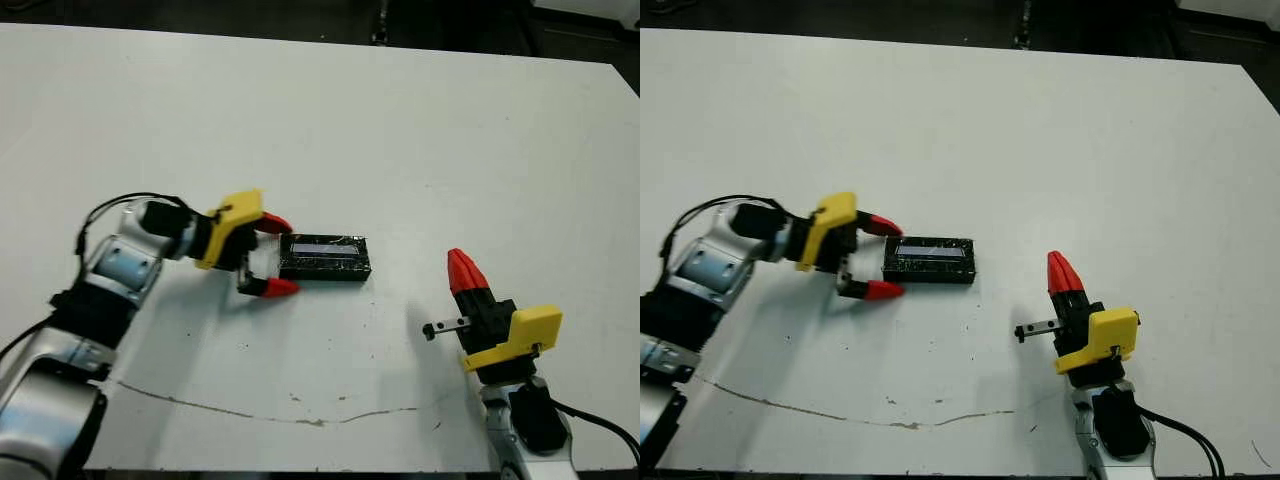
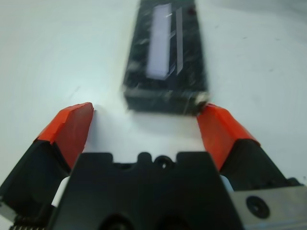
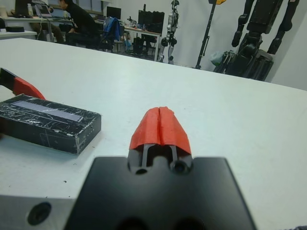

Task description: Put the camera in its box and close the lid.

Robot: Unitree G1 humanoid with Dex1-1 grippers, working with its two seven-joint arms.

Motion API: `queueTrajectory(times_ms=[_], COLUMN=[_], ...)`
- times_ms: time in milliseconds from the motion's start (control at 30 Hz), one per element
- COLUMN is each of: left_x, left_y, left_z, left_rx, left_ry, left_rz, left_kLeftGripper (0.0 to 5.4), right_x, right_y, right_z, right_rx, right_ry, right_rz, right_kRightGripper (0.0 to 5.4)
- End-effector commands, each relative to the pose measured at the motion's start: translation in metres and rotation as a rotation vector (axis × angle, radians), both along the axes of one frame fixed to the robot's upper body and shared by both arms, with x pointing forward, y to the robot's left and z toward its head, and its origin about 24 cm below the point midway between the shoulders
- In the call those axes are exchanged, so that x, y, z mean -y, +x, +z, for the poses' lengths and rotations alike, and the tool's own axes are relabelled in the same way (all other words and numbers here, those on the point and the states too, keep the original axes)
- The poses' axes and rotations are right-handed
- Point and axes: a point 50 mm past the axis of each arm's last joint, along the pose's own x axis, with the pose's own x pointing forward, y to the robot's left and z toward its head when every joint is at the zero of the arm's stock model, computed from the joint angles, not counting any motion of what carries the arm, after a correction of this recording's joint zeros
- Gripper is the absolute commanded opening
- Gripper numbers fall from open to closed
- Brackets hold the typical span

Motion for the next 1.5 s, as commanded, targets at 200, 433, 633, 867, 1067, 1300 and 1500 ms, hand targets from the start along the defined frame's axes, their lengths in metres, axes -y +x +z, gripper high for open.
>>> queueTrajectory(times_ms=[200,433,633,867,1067,1300,1500], left_x=[-0.026,-0.034,-0.043,-0.041,-0.006,0.029,0.042], left_y=[-0.001,-0.002,-0.005,-0.012,-0.023,-0.034,-0.028], left_z=[-0.005,0.008,0.041,0.067,0.076,0.075,0.064], left_rx=[-0.010,0.057,0.137,0.265,0.363,0.319,0.273], left_ry=[0.018,0.046,0.039,-0.133,-0.449,-0.525,-0.510], left_rz=[0.143,0.137,0.135,0.189,0.300,0.254,0.254], left_kLeftGripper=[5.39,5.39,5.13,4.08,3.15,2.15,1.23], right_x=[0.004,0.004,0.004,0.003,0.003,0.005,0.005], right_y=[-0.002,-0.002,-0.001,-0.001,-0.001,-0.001,-0.002], right_z=[-0.002,-0.001,-0.001,0.000,0.000,-0.001,-0.001], right_rx=[-0.021,-0.016,-0.009,-0.001,-0.006,-0.007,-0.010], right_ry=[-0.018,-0.020,-0.018,-0.015,-0.016,-0.019,-0.022], right_rz=[-0.002,-0.001,0.003,0.007,0.007,0.003,0.000], right_kRightGripper=[0.00,0.00,0.00,0.00,0.00,0.00,0.00])
